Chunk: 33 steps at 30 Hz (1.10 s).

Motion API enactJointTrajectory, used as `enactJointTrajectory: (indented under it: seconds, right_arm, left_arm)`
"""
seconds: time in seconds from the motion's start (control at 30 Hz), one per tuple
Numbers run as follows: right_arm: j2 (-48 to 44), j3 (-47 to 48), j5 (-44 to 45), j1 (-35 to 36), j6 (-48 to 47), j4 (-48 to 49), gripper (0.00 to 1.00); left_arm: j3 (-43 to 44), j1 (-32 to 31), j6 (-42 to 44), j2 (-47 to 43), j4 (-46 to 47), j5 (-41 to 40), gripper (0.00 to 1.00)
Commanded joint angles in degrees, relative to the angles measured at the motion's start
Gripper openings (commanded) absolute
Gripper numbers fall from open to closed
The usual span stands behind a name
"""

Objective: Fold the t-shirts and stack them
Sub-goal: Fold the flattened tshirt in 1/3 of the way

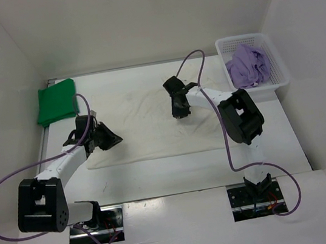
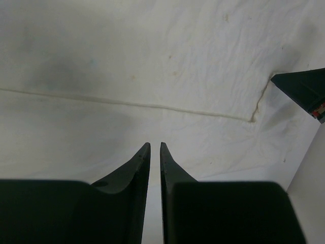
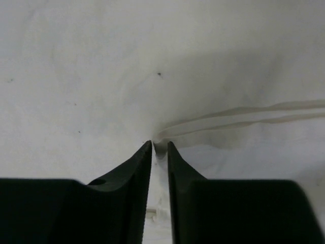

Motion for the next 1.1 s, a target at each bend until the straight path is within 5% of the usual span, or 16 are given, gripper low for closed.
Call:
enactJointTrajectory:
  seconds: [0.0, 0.17, 0.43, 0.73, 0.8, 0.83, 0.87, 1.03, 1.07]
  right_arm:
    - [1.2, 3.5, 0.9, 0.5, -0.1, -1.0, 0.21]
    - [1.2, 4.7, 1.5, 0.5, -0.1, -1.0, 0.01]
    - [0.5, 8.1, 0.1, 1.0, -1.2, -1.2, 0.00]
    - [0.7, 5.9, -2.7, 2.1, -0.6, -0.5, 0.08]
    - [-0.5, 4.4, -3.6, 2.1, -0.6, -0.5, 0.19]
    - [-0.5, 4.4, -3.6, 2.1, -0.6, -1.1, 0.36]
    - [-1.5, 4.4, -3.6, 2.1, -1.2, -1.1, 0.41]
    - [-5.8, 4.9, -2.4, -2.1, -3.6, -2.2, 0.41]
    - [-5.8, 4.2, -3.1, -3.3, -4.2, -1.6, 0.30]
  left_arm:
    - [-0.8, -0.1, -0.1, 0.5, 2.3, 1.0, 0.19]
    - [-0.8, -0.1, -0.7, 1.0, 2.8, 1.0, 0.19]
    - [-0.3, -0.1, -0.7, 1.0, 2.3, 1.0, 0.19]
    - [0.3, -0.1, -0.7, -1.5, 1.7, -0.1, 0.19]
    - [-0.2, -0.1, -1.2, -1.5, 1.7, -0.1, 0.22]
    - [-0.2, -0.1, -1.2, -1.5, 1.7, -0.1, 0.22]
    - [-0.2, -0.1, -1.2, -1.5, 1.7, -0.1, 0.22]
    - [-0.8, -0.1, -1.2, -2.5, 1.7, -0.1, 0.22]
    - [-0.8, -0.1, -1.2, -2.5, 1.7, -0.1, 0.22]
